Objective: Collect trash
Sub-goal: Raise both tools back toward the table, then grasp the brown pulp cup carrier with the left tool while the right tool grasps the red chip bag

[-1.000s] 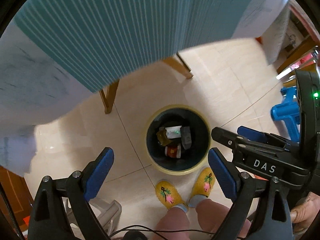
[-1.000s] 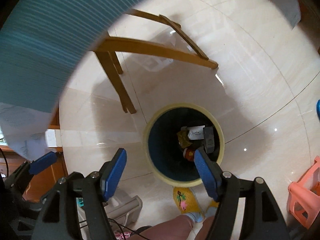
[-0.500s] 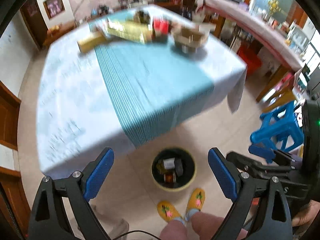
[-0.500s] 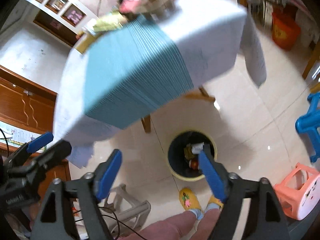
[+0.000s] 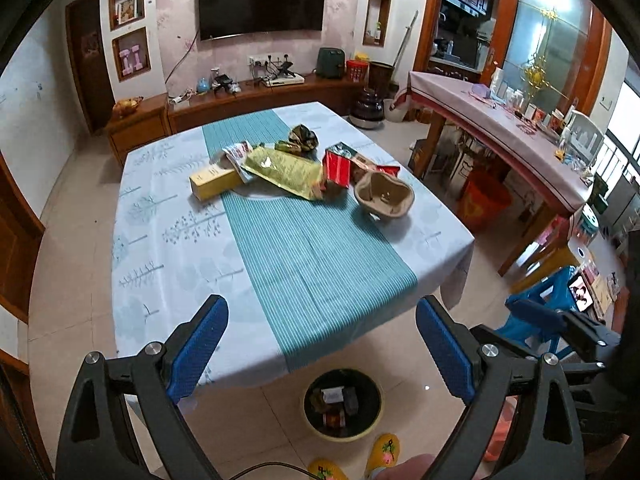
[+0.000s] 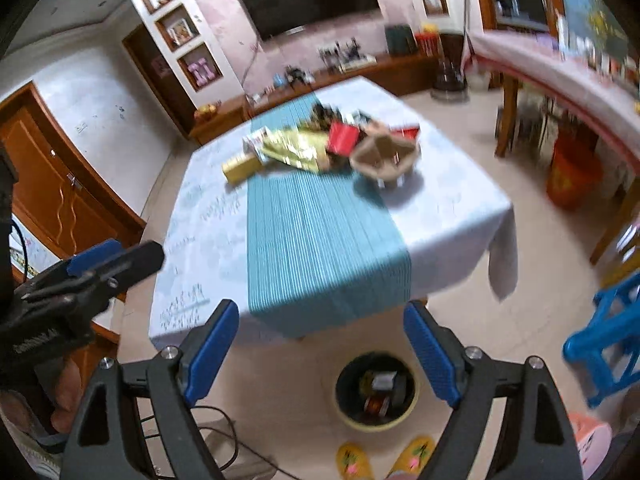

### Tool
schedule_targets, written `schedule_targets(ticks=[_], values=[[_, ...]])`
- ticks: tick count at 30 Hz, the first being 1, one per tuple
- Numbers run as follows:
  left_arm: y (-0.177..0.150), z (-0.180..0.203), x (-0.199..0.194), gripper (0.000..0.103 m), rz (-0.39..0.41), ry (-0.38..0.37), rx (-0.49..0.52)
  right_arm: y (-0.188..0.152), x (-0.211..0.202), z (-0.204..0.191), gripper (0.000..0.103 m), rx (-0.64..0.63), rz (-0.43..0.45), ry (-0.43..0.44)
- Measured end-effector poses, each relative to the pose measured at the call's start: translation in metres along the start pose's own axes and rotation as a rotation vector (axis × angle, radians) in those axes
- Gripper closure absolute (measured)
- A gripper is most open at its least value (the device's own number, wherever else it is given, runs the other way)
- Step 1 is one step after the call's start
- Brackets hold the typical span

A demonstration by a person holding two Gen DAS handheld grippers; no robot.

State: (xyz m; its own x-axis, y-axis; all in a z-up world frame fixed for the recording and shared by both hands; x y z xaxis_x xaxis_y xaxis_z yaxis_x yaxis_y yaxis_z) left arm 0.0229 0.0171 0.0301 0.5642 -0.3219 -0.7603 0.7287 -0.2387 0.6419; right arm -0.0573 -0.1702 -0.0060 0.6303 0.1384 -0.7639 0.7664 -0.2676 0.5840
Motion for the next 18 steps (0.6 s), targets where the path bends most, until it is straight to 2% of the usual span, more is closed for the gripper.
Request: schedule_targets(ticks=[2, 5, 11, 14, 16, 18], values=[[0.003, -0.001, 0.002, 0.011, 0.004, 0.002, 0.0, 0.007, -0.002, -0.006, 0.018, -0.027, 0.027, -0.007], [0.008, -0.003, 0.007, 0.018, 0.01, -0.007, -0.007, 0.014, 0.002, -0.012, 0.018, -0.058, 0.033, -0.013], [0.026, -0.003, 0.025, 0.019, 0.023, 0.014, -0.034, 0.034, 0.023, 0.001, 0.019, -0.052, 0.0, 0.002], [0.038, 0.0, 0.04, 0.019, 0.018, 0.036, -0.044, 0.049, 0.039, 0.018, 0.026, -0.031, -0.02, 0.008], [0.048, 0.003, 0.052, 0.019, 0.012, 0.058, -0.053, 0.058, 0.05, 0.031, 0.027, -0.016, -0.048, 0.011], [0.06, 0.008, 0.066, 0.019, 0.003, 0.079, -0.074, 0.072, 0.068, 0.051, 0.035, -0.009, -0.09, 0.031]])
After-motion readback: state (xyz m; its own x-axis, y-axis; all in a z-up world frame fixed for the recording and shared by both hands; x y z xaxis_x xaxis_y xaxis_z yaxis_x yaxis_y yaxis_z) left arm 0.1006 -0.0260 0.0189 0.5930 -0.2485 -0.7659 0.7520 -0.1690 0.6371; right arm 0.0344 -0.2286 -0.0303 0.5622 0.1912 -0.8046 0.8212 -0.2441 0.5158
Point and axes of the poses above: each gripper's, at about its wrist camera, not at the fingertips, and x roughly the way its jaws point, z to its right, y to its top, the point moved 2 cm from there along x, roughly the way its jaws point, and after that the axes turned 1 degree about -x, right-handed, at the moved point
